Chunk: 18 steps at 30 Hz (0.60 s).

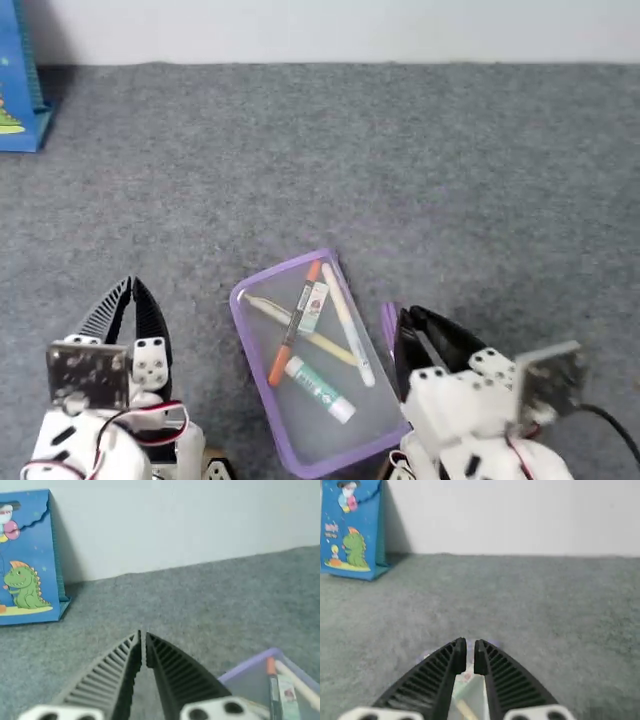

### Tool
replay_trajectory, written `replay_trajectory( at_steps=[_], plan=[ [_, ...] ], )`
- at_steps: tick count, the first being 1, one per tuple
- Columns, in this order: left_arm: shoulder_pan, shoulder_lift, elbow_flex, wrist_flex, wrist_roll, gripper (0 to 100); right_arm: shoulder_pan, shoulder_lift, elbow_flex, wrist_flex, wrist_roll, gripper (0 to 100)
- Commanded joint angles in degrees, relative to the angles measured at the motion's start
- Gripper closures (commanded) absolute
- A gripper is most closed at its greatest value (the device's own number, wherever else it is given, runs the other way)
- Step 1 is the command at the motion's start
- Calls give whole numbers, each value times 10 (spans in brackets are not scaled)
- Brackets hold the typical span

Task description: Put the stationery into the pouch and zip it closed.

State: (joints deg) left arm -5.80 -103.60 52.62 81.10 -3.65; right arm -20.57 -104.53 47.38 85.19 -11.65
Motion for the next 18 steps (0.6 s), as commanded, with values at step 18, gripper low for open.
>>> replay_trajectory(
  at_steps=[18],
  plan=[
    [3,2,313,-197,-29,985,186,5,375,-230,-2,967]
  ],
)
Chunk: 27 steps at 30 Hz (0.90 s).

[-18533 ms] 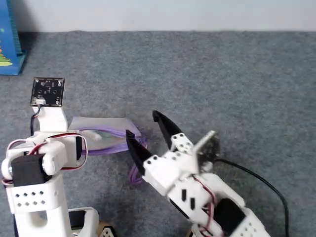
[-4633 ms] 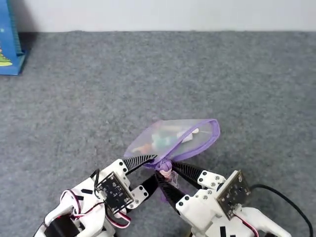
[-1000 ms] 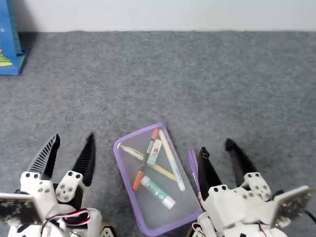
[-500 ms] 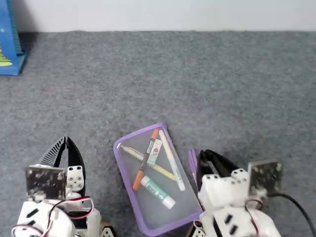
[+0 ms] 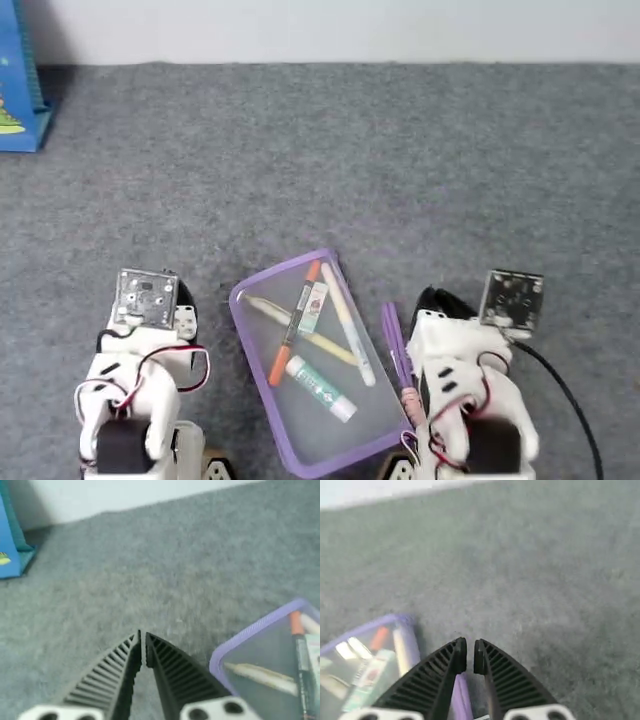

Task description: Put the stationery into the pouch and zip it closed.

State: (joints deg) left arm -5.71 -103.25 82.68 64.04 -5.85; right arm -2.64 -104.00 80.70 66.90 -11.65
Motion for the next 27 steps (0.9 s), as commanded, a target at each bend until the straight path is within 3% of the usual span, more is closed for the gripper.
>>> replay_trajectory(
  at_steps=[1,8,11,15,20,27],
  plan=[
    [2,-2,29,-33,-7,985,7,0,62,-65,-2,967],
    [-3,-2,137,-107,-7,985,7,0,145,-129,95,967],
    [-3,-2,138,-99,-6,985,7,0,157,-137,127,967],
    [-2,-2,138,-96,-6,985,19,0,157,-134,129,967],
    [-3,0,138,-86,-6,985,82,0,157,-127,129,967],
    [-3,-1,138,-25,-6,985,118,0,157,-19,130,967]
  ],
)
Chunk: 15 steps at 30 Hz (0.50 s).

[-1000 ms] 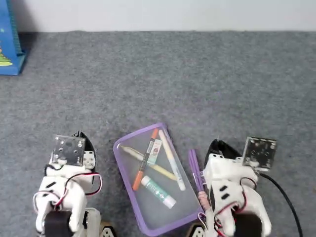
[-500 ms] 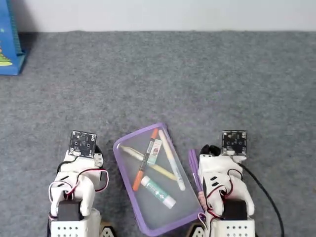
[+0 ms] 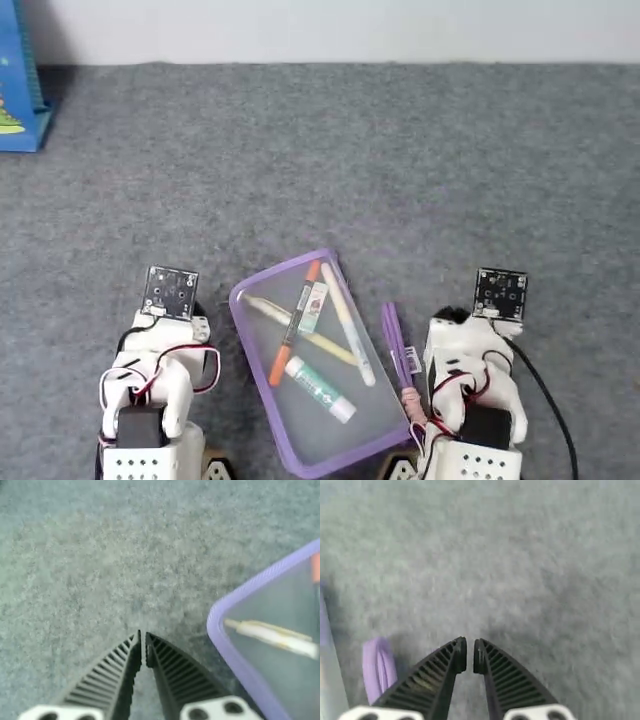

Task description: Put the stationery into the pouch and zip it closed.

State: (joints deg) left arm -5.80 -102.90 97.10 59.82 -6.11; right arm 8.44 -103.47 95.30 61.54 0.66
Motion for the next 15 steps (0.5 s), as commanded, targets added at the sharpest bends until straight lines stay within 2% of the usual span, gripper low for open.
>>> replay_trajectory(
  at_steps=[1,9,15],
  plan=[
    [-2,-4,-7,22,-4,985,7,-5,11,44,6,967],
    [-2,-4,-6,102,-4,986,8,-5,11,131,9,967],
    [-2,-4,-6,118,-4,986,8,-5,11,135,10,967]
  ],
)
